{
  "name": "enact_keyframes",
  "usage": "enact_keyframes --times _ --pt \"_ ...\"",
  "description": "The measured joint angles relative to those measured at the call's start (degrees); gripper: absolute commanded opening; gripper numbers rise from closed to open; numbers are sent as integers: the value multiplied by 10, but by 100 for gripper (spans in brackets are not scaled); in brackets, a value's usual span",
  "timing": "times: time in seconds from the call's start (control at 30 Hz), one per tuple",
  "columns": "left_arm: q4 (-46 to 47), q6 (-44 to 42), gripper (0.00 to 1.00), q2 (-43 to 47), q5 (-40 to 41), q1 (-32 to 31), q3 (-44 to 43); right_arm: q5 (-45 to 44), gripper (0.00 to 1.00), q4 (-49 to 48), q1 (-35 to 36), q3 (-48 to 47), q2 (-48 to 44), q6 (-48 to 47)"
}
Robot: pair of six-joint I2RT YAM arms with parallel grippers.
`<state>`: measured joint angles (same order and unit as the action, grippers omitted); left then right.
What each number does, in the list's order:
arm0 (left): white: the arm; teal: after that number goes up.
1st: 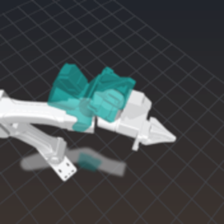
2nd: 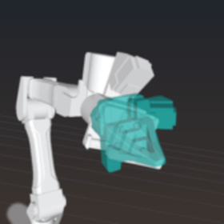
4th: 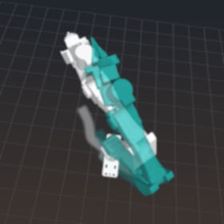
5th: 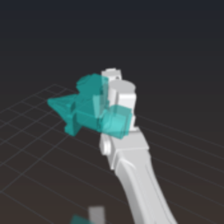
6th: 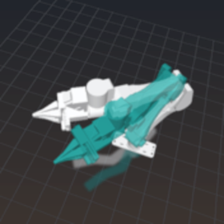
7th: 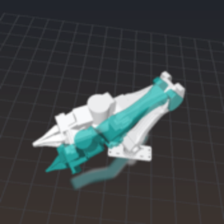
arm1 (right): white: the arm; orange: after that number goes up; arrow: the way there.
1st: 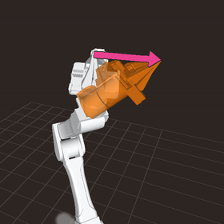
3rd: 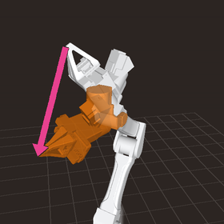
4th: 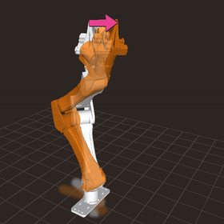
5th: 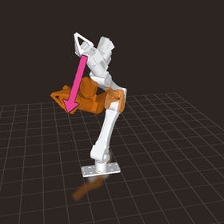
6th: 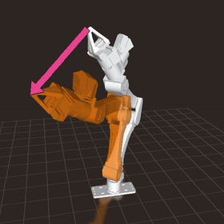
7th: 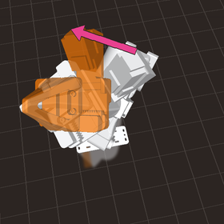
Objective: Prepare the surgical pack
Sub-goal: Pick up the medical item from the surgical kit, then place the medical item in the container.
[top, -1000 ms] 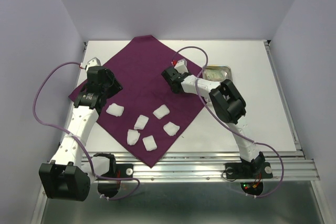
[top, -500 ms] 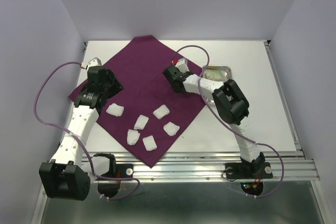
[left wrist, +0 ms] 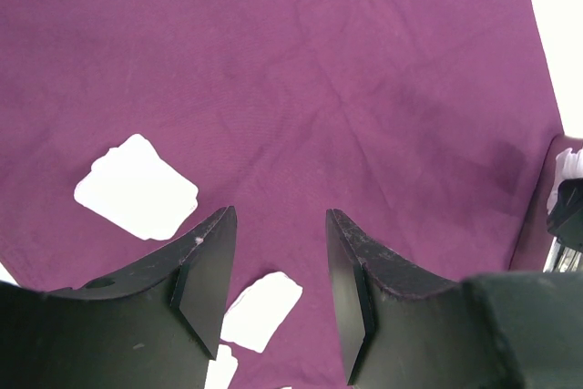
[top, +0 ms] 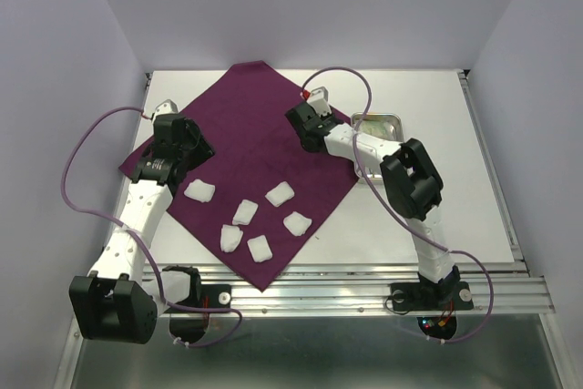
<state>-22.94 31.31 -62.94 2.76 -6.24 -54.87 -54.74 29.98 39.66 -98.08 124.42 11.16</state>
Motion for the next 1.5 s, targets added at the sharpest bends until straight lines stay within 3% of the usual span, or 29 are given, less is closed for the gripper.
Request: enact_keyframes --times 0.33,0.8,1.5 --pt "0 0 54 0 0 0 0 -17 1 -13 -19 14 -13 -12" --pt "0 0 54 0 -3 0 0 -29 1 -36 -104 181 -131 7" --pt "0 0 54 0 -8 3 0 -14 1 -49 -120 274 -134 52"
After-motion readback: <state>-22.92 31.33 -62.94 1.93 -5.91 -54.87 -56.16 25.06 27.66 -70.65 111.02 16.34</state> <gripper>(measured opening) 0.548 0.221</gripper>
